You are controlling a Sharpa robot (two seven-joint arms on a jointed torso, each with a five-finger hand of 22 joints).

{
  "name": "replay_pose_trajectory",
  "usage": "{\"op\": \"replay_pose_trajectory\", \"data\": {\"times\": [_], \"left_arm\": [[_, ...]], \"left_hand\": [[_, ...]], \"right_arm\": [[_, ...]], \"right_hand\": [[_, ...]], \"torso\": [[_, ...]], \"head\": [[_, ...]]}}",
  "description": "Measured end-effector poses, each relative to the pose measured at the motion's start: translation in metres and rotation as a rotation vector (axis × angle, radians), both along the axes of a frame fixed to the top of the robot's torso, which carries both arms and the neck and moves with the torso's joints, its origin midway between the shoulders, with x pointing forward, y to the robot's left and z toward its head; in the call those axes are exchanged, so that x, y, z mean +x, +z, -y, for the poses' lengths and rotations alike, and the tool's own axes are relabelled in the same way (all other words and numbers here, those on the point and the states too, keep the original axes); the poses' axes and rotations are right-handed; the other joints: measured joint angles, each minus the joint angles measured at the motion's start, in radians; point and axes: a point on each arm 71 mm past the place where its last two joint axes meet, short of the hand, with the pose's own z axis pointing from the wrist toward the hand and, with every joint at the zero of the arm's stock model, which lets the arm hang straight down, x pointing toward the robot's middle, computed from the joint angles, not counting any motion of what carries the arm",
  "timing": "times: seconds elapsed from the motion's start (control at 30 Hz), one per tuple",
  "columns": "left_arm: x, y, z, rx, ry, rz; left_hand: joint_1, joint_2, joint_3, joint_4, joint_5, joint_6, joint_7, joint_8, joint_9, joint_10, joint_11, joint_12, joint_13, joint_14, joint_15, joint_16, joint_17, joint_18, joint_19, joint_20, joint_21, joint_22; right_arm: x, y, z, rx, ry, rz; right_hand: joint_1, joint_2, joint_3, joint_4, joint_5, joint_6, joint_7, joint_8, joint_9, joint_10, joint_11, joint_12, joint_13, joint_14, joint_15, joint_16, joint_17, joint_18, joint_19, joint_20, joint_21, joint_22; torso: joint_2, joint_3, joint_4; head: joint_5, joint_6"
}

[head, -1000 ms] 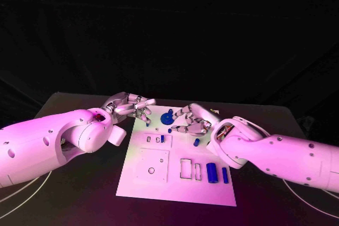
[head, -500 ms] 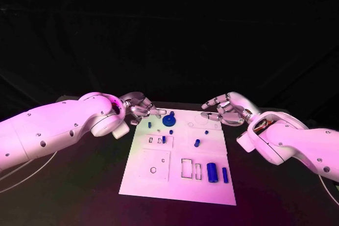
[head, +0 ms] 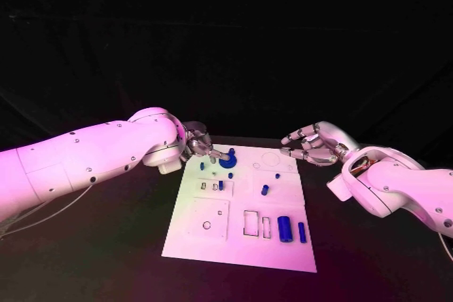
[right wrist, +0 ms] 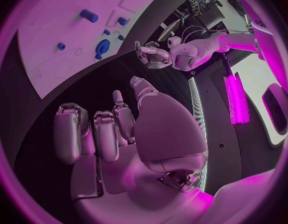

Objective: Assemble the parts on the task board

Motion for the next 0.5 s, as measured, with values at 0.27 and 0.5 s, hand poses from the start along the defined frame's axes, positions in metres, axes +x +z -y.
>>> {"op": "replay_pose_trajectory", "data": {"times": [0.27,0.5], "left_arm": [[0.006,-0.012,0.013,0.115,-0.003,-0.049],[0.008,-0.02,0.02,0.162,-0.013,-0.078]], "left_hand": [[-0.004,-0.004,0.01,0.001,0.0,-0.027,-0.002,0.015,0.038,0.0,0.0,0.003,-0.006,0.0,0.0,0.0,0.0,0.0,-0.004,-0.004,0.008,0.01],[-0.009,-0.009,0.015,0.001,0.0,-0.034,-0.002,0.02,0.048,0.0,0.0,0.003,-0.006,0.0,0.0,0.0,0.0,0.0,-0.007,0.0,0.008,0.011]], "right_arm": [[0.001,-0.001,0.0,-0.007,-0.01,-0.011],[0.001,-0.002,-0.002,-0.009,-0.013,-0.018]], "right_hand": [[-0.001,-0.001,0.0,0.0,0.0,0.0,0.0,0.0,0.0,0.0,0.0,0.0,0.0,0.0,0.0,-0.003,0.0,0.0,-0.001,-0.001,-0.002,0.0],[-0.001,-0.001,0.0,0.0,0.0,0.003,-0.003,0.0,0.0,0.0,0.0,0.0,0.0,0.0,0.0,-0.003,0.0,0.0,-0.001,-0.001,-0.006,0.0]], "torso": [[0.002,-0.0015,-0.0011],[0.005,-0.0028,-0.0034]], "head": [[0.004,-0.009],[0.002,-0.014]]}}
